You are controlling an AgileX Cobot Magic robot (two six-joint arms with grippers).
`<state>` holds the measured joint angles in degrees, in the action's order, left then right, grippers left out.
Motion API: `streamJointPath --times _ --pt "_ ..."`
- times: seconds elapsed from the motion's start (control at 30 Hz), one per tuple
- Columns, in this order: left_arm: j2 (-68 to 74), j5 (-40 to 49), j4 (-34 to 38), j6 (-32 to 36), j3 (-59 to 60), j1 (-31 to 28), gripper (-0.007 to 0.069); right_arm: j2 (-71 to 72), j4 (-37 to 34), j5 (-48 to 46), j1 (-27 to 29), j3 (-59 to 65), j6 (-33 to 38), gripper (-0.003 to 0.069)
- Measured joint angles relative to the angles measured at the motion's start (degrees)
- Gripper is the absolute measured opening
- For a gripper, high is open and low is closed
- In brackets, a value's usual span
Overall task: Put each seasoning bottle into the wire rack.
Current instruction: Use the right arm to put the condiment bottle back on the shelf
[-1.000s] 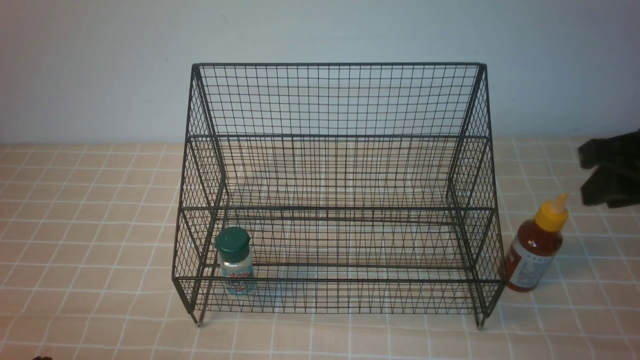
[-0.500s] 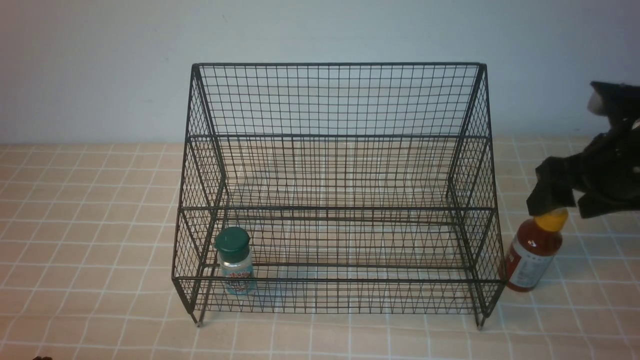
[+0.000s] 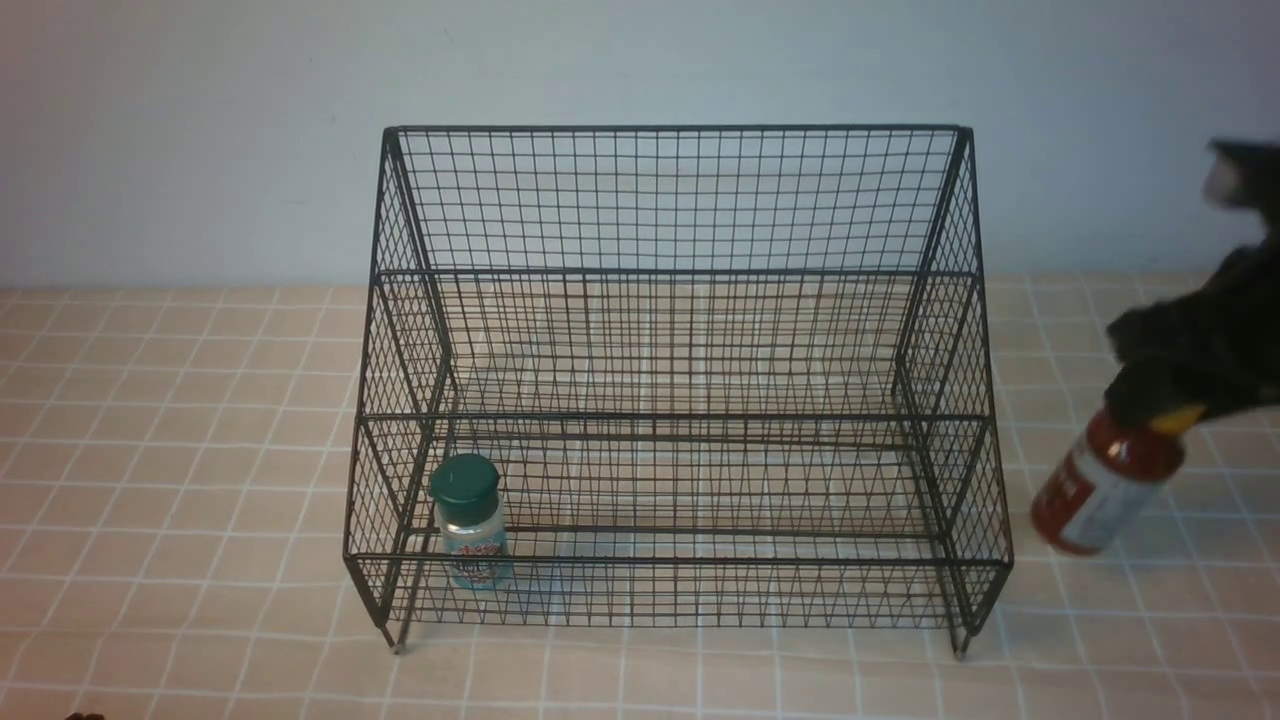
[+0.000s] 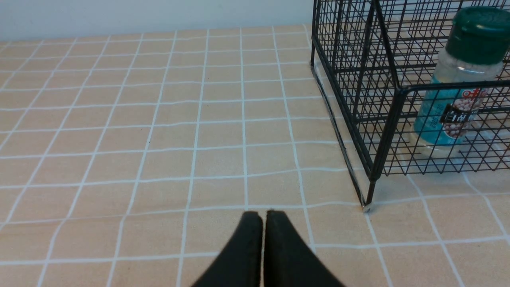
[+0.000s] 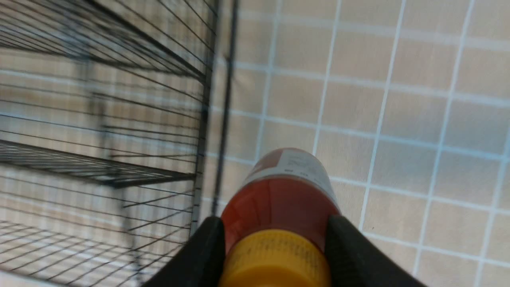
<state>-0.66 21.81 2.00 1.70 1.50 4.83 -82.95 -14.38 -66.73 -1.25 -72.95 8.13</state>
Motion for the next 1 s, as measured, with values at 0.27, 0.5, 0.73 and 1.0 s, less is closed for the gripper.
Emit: streamJointPath --times 0.27,0.5,0.73,1.0 --pt "0.0 0.0 0.0 0.0 0.0 0.0 -0.0007 10.0 -3.7 -5.4 -1.9 -9.4 0.0 0.0297" --pt "0.0 0.0 0.0 0.0 0.0 0.0 -0.0007 8.7 -2.8 -6.8 -16.2 -9.5 -2.0 0.0297" --pt "0.0 0.0 0.0 0.0 0.0 0.0 -0.0007 4.1 5.7 -4.3 -25.4 -9.2 -6.9 0.0297" --pt "0.0 0.0 0.0 0.0 0.0 0.0 -0.0007 0.9 12.6 5.5 -26.2 -14.3 -9.5 0.0297"
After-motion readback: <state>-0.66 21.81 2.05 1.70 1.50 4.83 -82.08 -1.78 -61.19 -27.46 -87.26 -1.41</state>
